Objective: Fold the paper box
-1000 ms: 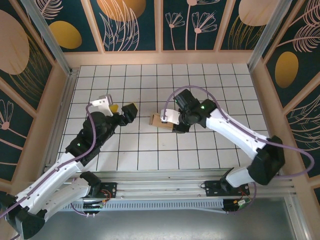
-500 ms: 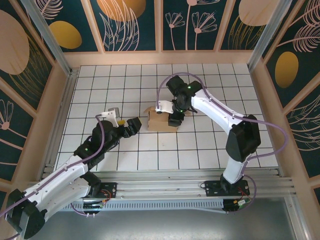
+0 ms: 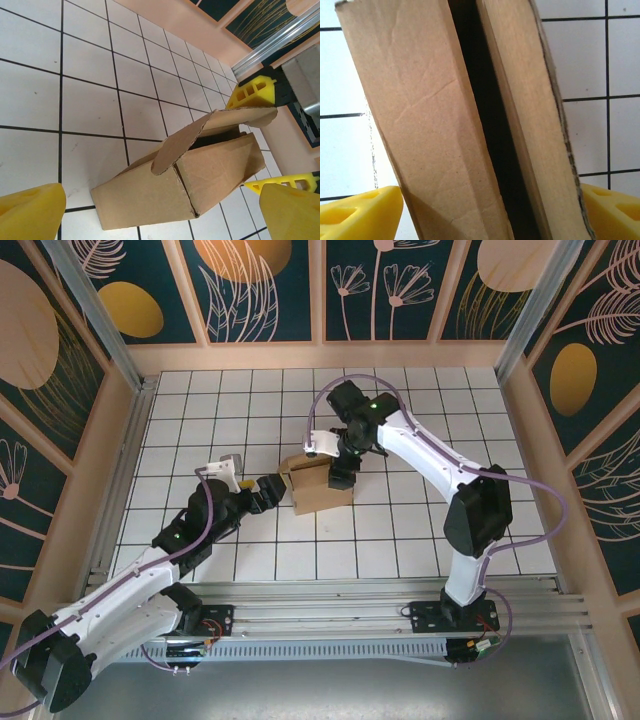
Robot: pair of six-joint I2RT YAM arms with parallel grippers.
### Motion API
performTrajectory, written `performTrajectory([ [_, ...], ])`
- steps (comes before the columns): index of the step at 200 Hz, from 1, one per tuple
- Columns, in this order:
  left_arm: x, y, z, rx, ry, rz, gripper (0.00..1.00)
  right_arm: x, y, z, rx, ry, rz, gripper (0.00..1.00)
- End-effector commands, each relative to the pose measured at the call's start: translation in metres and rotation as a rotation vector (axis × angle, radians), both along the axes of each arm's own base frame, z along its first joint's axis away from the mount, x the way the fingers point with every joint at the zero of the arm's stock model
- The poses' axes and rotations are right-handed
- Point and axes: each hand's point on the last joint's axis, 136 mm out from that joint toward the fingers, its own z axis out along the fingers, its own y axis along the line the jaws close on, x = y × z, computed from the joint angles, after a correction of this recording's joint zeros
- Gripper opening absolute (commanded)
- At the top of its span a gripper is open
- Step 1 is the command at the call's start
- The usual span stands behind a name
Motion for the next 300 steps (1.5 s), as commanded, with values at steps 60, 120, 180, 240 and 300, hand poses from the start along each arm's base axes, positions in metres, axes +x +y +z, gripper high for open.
performTrajectory([
  [60,0.004,0.002,-0.006,-0.050,0.087,0.054,0.98,-0.006,0.004,-0.001,0.038,0.017,0.010,0.77],
  [120,0.001,0.004,-0.010,-0.127,0.180,0.100,0.81,-0.007,0.005,-0.004,0.041,-0.004,0.012,0.62],
  [180,-0.002,-0.004,0.010,-0.208,0.172,0.068,0.60,-0.012,0.005,-0.008,0.052,-0.020,0.018,0.49],
  [240,0.000,-0.012,0.045,0.278,-0.006,-0.173,0.67,-0.012,0.003,-0.005,0.062,-0.038,0.025,0.51],
  [300,0.006,-0.025,0.032,0.469,0.009,-0.317,0.64,-0.013,0.004,-0.004,0.072,-0.034,0.029,0.51],
])
